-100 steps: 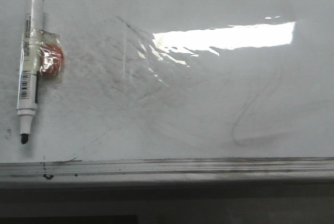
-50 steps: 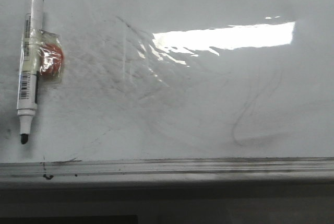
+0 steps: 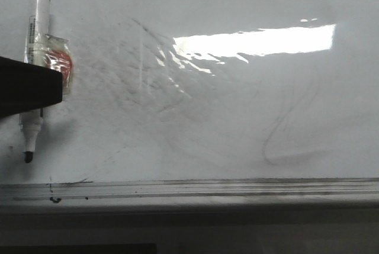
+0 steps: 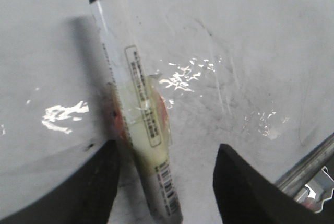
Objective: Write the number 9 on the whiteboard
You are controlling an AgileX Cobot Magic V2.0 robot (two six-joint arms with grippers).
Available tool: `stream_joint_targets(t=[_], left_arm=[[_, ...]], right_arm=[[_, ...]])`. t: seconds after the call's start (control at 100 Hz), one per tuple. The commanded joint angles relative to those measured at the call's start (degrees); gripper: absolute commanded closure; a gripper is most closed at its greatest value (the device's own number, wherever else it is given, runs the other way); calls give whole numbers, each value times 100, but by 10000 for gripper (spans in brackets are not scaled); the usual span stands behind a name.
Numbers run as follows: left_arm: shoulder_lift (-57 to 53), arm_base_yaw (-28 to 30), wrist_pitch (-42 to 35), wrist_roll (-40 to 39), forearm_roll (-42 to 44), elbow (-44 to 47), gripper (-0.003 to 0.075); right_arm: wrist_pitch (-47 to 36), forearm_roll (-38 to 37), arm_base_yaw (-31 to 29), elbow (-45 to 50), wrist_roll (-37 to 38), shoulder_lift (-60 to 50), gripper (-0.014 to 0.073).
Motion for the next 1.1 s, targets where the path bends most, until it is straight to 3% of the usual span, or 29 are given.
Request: stream_joint_targets(t=[0.0,0.14,0.26,0.4,0.49,0.57,0.68,0.75,0.92,1.09], left_arm=[[167,-19,-314,0,-395,-149,418],[299,-19,-302,0,-433,-149,629],[313,-19,-295,0,-405,-149,741],[313,-19,-295,0,-280,-149,741],[313,-19,-295,0,142,-149,741],[273,-19,-343,0,649,-149,741],[184,-19,-368,0,1596,-194,741],[117,-19,-419,0,2427,-215,741],[90,-19,-577,0,3889,-221,741],[90,-19,-640,0,4784,-221,741]], right_arm=[[-420,-1,17,-187,-15,98,657],[-255,-1,338,-187,-15,110,657],[-27,-1,931,-238,-15,286,657],[306,24,1780,-546,-80,751,655],[356,215,2483,-905,-524,1168,617],[396,615,3231,-1290,-1091,1617,503],[603,684,4185,-1770,-1186,2292,318],[612,684,4806,-2048,-1383,2754,254],[113,566,6057,-2649,-1584,3827,248],[-88,478,6276,-3099,-1584,4569,248]])
